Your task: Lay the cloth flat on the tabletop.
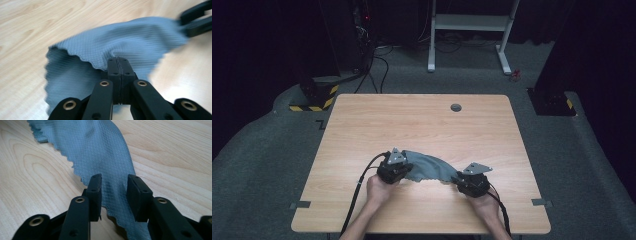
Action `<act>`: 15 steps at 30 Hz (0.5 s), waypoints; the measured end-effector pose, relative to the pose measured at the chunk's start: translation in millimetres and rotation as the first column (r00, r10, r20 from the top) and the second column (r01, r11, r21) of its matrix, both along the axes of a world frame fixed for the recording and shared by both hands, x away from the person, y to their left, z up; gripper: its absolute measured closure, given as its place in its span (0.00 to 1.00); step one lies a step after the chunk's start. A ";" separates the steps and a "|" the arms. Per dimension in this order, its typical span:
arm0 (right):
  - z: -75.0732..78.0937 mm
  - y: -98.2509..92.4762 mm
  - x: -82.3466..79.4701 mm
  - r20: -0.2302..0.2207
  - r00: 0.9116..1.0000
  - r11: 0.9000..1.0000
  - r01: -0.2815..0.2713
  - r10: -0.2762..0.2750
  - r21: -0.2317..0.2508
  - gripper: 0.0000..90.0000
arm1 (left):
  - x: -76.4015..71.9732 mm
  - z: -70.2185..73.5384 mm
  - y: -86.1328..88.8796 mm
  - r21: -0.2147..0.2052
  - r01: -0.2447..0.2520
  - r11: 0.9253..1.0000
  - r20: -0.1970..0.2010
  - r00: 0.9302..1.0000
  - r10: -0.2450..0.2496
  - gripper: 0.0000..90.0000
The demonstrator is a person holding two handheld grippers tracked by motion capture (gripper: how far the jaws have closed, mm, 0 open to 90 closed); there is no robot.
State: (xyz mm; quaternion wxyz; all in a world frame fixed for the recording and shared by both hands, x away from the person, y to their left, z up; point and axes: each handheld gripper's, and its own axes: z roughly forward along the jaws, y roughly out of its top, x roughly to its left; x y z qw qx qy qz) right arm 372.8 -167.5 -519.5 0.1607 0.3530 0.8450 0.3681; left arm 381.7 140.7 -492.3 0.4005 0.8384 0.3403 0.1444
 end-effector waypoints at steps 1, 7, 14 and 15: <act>0.2 0.1 -1.3 0.002 1.000 1.000 -0.001 0.001 0.005 0.71 | -6.2 -0.2 1.2 0.007 0.010 1.000 0.004 1.000 -0.010 1.00; 8.0 -1.7 -8.4 0.030 0.999 0.999 -0.013 0.012 0.037 0.69 | -31.4 -7.8 5.5 0.047 0.060 0.997 -0.039 0.998 -0.059 0.99; 17.3 2.2 3.5 0.023 1.000 0.996 0.008 -0.010 0.090 0.68 | -47.9 -15.9 11.9 0.121 0.098 0.988 -0.109 0.990 -0.085 0.97; 17.3 2.2 3.5 0.023 1.000 0.996 0.008 -0.010 0.090 0.68 | -47.9 -15.9 11.9 0.121 0.098 0.988 -0.109 0.990 -0.085 0.95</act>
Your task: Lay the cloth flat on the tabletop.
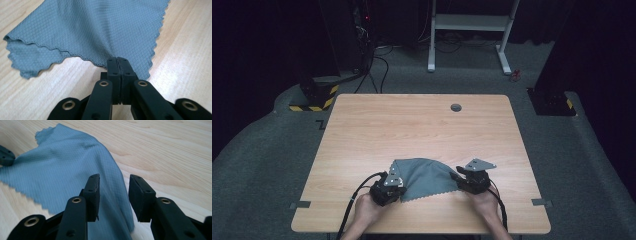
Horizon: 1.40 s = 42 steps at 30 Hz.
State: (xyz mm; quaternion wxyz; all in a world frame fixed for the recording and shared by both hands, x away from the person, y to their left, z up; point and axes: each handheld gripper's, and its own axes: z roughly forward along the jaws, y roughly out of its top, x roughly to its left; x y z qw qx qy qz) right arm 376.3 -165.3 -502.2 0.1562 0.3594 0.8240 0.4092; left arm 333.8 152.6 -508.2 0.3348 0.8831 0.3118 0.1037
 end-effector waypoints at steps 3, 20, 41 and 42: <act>-1.6 9.0 9.6 -0.015 1.000 1.000 -0.001 0.001 0.005 0.69 | 4.6 4.2 4.1 -0.031 -0.038 0.999 0.026 0.999 0.039 0.88; -10.2 41.3 43.2 -0.102 0.993 0.996 -0.066 0.059 -0.064 0.98 | 40.5 -11.3 12.4 -0.079 -0.275 0.958 0.120 0.952 0.283 0.56; 0.6 67.6 -35.0 0.026 0.949 0.944 -0.310 0.315 -0.111 0.79 | 27.2 -17.2 13.2 -0.116 -0.299 0.947 0.140 0.939 0.314 0.54; 5.5 63.8 -33.0 0.047 0.953 0.952 -0.293 0.298 -0.088 0.79 | 27.2 -17.2 13.2 -0.116 -0.299 0.947 0.140 0.939 0.314 0.54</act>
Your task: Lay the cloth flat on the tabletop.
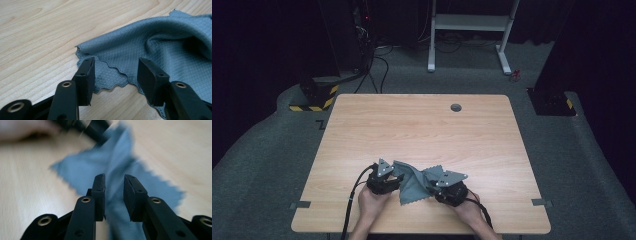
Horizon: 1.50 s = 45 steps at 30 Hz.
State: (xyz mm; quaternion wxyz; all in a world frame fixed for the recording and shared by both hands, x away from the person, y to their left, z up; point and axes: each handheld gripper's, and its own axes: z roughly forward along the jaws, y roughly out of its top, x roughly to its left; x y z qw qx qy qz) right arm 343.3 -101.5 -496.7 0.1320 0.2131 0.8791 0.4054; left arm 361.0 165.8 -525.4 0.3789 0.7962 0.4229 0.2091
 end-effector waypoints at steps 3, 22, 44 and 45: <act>11.9 -9.7 12.3 0.004 0.997 0.995 0.076 -0.077 0.059 0.79 | 0.5 -0.3 -2.1 0.019 0.002 1.000 -0.008 1.000 -0.002 0.53; -16.9 -2.8 77.2 -0.088 0.969 0.968 0.222 -0.233 -0.115 0.99 | 3.0 -0.7 -0.3 0.004 -0.004 1.000 -0.028 1.000 0.004 0.49; -8.2 -60.0 111.4 -0.008 0.865 0.860 0.498 -0.502 -0.112 0.88 | 4.4 -0.1 0.0 -0.013 0.010 1.000 -0.030 0.999 -0.010 0.54; -6.3 -60.9 109.3 -0.011 0.867 0.864 0.494 -0.497 -0.098 0.85 | 4.6 1.8 -0.5 0.001 0.006 1.000 -0.019 1.000 -0.006 0.54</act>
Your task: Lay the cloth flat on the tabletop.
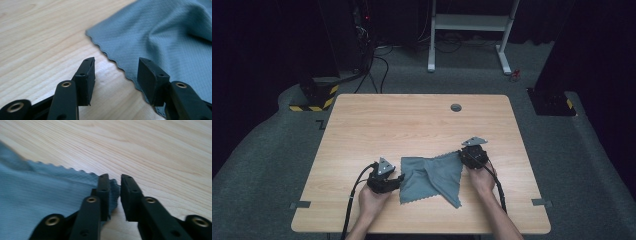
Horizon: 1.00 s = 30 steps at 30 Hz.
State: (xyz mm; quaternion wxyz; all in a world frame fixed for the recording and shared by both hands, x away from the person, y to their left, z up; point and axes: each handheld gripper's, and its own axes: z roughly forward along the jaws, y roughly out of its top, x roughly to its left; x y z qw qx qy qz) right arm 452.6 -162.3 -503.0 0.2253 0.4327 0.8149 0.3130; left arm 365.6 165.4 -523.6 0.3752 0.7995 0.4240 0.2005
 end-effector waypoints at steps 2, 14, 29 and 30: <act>7.5 0.6 -13.4 0.030 0.998 0.997 -0.055 0.054 0.048 0.83 | 0.7 9.5 -5.6 -0.017 0.032 0.999 0.014 0.999 -0.032 0.55; -8.7 6.3 -47.0 -0.049 0.982 0.983 -0.180 0.182 0.036 0.85 | 11.9 6.6 -32.3 0.058 0.140 0.988 -0.055 0.989 -0.136 0.80; -5.0 -11.6 -61.7 -0.063 0.976 0.978 -0.208 0.208 0.016 0.93 | -3.8 24.8 -22.6 0.013 0.209 0.978 -0.069 0.976 -0.208 0.73; 0.3 -10.8 -57.1 -0.038 0.981 0.981 -0.191 0.191 0.027 0.90 | -0.3 29.0 -20.3 0.006 0.178 0.984 -0.044 0.983 -0.178 0.70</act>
